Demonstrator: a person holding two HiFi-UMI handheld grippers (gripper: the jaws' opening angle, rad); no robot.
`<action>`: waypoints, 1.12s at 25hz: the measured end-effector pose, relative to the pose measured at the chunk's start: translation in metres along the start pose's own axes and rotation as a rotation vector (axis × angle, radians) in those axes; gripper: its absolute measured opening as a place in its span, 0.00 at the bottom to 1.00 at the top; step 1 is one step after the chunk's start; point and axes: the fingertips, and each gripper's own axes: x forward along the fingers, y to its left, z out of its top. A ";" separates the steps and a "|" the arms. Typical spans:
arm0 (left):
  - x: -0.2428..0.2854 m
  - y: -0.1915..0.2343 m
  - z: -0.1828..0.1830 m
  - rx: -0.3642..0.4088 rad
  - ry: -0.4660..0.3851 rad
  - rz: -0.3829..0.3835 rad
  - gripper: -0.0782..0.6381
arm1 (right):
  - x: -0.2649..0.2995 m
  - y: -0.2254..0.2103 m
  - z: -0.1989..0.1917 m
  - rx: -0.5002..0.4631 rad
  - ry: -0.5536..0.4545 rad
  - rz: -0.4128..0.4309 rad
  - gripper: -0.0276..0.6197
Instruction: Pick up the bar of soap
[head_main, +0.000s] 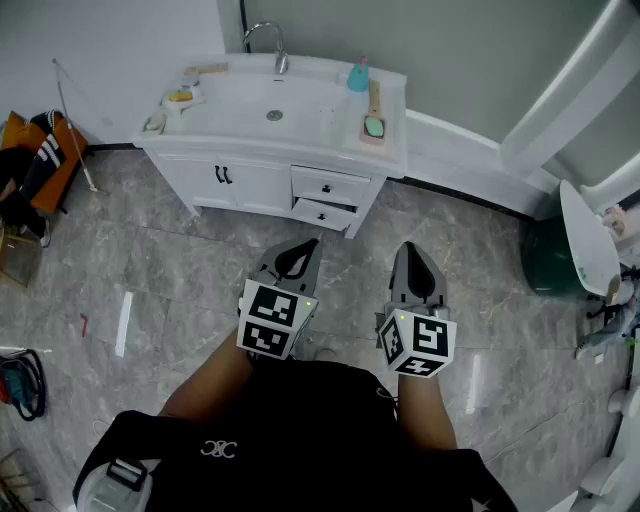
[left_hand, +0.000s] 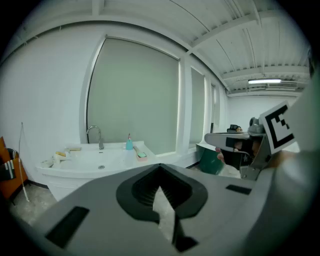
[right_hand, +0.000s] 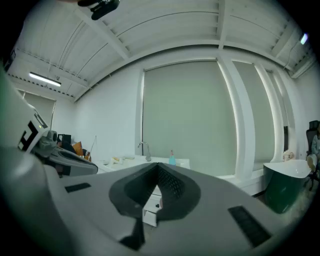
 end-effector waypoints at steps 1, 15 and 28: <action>-0.001 0.000 0.001 -0.002 -0.007 -0.001 0.11 | 0.000 0.002 -0.001 -0.001 0.005 0.006 0.05; -0.006 0.026 -0.012 -0.051 0.005 0.018 0.11 | 0.011 0.028 0.001 -0.001 -0.002 0.051 0.05; -0.013 0.061 -0.018 -0.010 -0.009 -0.036 0.11 | 0.026 0.059 -0.002 0.022 0.029 0.002 0.05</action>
